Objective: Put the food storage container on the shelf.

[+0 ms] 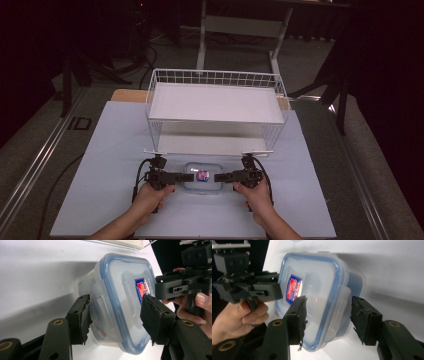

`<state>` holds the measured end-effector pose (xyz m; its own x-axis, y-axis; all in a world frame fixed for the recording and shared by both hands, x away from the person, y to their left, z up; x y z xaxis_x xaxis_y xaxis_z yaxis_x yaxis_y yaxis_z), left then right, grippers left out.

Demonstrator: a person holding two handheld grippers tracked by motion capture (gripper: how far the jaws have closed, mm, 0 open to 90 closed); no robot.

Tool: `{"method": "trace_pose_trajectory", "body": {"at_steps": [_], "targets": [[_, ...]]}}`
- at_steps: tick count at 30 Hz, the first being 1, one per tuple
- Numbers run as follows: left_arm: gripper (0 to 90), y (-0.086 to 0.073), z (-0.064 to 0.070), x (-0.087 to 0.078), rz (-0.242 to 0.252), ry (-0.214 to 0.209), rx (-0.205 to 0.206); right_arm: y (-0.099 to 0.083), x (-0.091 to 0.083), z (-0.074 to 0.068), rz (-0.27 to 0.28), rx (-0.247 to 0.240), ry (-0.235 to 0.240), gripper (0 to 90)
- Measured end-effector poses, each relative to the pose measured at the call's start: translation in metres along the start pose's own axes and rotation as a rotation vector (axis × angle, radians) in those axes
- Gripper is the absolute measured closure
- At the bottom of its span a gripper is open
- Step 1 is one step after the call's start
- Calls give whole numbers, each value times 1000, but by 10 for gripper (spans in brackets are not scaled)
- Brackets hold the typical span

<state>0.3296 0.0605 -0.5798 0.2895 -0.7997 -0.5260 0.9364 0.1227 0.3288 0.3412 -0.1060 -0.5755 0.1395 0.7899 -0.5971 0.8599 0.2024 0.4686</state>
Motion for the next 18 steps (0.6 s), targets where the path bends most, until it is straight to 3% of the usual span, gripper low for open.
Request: {"method": "trace_pose_trajectory", "body": {"at_steps": [3, 6, 11, 15, 18], "targets": [[451, -3, 4, -2, 23, 20, 20, -2, -2, -7, 18, -54, -46, 484], [461, -7, 7, -5, 61, 40, 49, -3, -4, -10, 28, -78, -56, 487], [463, -9, 10, -8, 85, 53, 29, 0, -6, -15, 53, -137, -86, 490], [465, 1, 20, -9, 119, 47, 52, 10, -13, -18, 82, -164, -103, 490], [468, 24, 32, -10, 171, 40, 85, 29, -24, -19, 143, -171, -103, 489]]}}
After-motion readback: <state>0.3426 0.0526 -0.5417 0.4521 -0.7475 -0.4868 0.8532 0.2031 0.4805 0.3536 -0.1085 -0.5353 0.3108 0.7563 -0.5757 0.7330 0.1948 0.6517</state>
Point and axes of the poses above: each handheld gripper's, and its own axes: x roughly forward along the jaws, y roughly out of its top, z roughly to its right, the point moved 9 cm from there along x, roughly forward along the jaws, and after that the axes turned 12 degrees about -x, right-handed, at the moved point
